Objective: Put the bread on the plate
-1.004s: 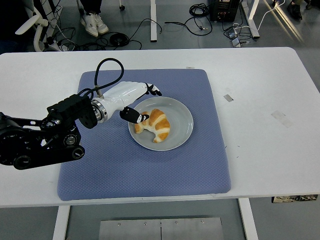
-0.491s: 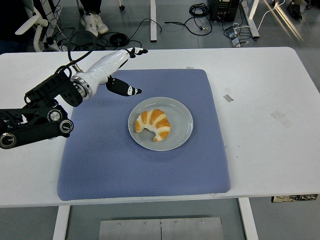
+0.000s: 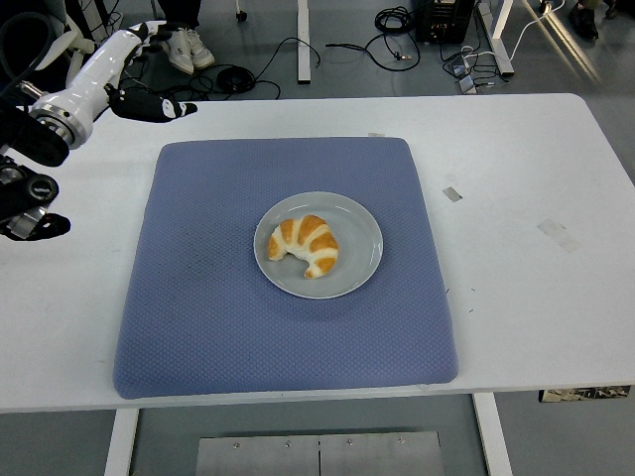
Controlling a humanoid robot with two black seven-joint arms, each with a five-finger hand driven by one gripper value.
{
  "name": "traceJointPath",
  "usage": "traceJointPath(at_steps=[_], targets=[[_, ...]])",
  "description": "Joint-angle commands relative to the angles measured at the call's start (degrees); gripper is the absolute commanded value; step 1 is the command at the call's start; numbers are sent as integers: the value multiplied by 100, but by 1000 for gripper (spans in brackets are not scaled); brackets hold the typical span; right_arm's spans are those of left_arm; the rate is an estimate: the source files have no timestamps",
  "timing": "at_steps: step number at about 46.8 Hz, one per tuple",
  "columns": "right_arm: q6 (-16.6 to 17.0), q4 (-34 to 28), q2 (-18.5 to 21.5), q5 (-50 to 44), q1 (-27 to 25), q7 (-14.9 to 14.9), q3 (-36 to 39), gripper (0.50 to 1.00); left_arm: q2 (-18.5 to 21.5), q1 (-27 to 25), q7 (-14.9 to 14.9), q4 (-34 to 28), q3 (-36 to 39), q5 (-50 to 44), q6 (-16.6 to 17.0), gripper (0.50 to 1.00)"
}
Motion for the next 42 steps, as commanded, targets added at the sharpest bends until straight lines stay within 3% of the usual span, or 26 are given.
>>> traceJointPath(at_steps=[1, 14, 23, 34, 42], targets=[[-1, 0, 0, -1, 0, -1, 0, 1000, 149, 186, -110, 156, -263, -174, -25, 918], [-1, 0, 0, -1, 0, -1, 0, 1000, 220, 407, -383, 464, -422, -614, -87, 918], [-1, 0, 0, -1, 0, -1, 0, 1000, 79, 529, -884, 877, -597, -1326, -87, 916], [8, 26, 0, -1, 0, -1, 18, 1000, -334, 1425, -1622, 1176, -1827, -1414, -87, 916], [8, 44, 0, -1, 44, -1, 18, 1000, -413, 1619, -1702, 1194, -2022, -1388, -87, 916]])
